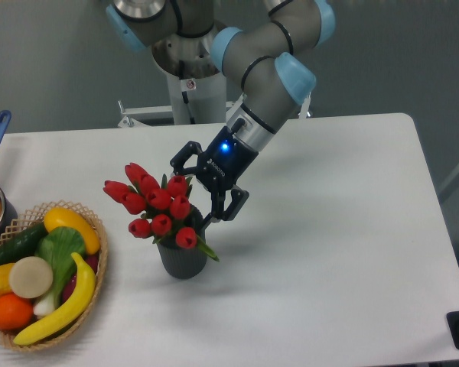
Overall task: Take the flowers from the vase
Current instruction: 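Close the gripper around the tulip stems just below the blooms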
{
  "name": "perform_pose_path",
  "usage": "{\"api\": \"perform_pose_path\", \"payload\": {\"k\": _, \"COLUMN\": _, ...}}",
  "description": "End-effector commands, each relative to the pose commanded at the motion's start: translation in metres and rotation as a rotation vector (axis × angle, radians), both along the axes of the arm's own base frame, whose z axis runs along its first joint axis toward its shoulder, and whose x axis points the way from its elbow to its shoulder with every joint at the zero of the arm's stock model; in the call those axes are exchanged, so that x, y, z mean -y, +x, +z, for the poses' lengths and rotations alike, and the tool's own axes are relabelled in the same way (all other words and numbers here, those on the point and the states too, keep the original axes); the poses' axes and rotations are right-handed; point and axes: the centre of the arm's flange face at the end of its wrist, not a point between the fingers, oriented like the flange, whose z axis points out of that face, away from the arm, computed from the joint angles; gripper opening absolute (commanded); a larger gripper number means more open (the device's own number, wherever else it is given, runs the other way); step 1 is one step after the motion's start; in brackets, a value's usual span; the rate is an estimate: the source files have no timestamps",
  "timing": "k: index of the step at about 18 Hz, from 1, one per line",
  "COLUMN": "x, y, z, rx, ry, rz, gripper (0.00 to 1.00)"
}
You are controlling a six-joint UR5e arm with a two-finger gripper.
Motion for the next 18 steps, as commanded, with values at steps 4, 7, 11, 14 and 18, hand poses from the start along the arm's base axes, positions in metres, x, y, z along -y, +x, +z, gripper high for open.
{"api": "perform_pose_path", "payload": {"k": 4, "x": -0.001, "y": 0.0, "z": 0.0, "rx": 0.006, "ry": 0.004, "rz": -0.001, "gripper": 1.0}}
{"api": "perform_pose_path", "payload": {"k": 7, "x": -0.005, "y": 0.0, "z": -0.001, "rx": 0.019, "ry": 0.02, "rz": -0.009, "gripper": 1.0}}
{"api": "perform_pose_path", "payload": {"k": 11, "x": -0.013, "y": 0.001, "z": 0.001, "rx": 0.012, "ry": 0.029, "rz": -0.022, "gripper": 1.0}}
{"api": "perform_pose_path", "payload": {"k": 14, "x": -0.015, "y": 0.001, "z": 0.001, "rx": 0.01, "ry": 0.03, "rz": -0.025, "gripper": 1.0}}
{"api": "perform_pose_path", "payload": {"k": 18, "x": -0.019, "y": 0.005, "z": 0.001, "rx": 0.008, "ry": 0.031, "rz": -0.036, "gripper": 0.9}}
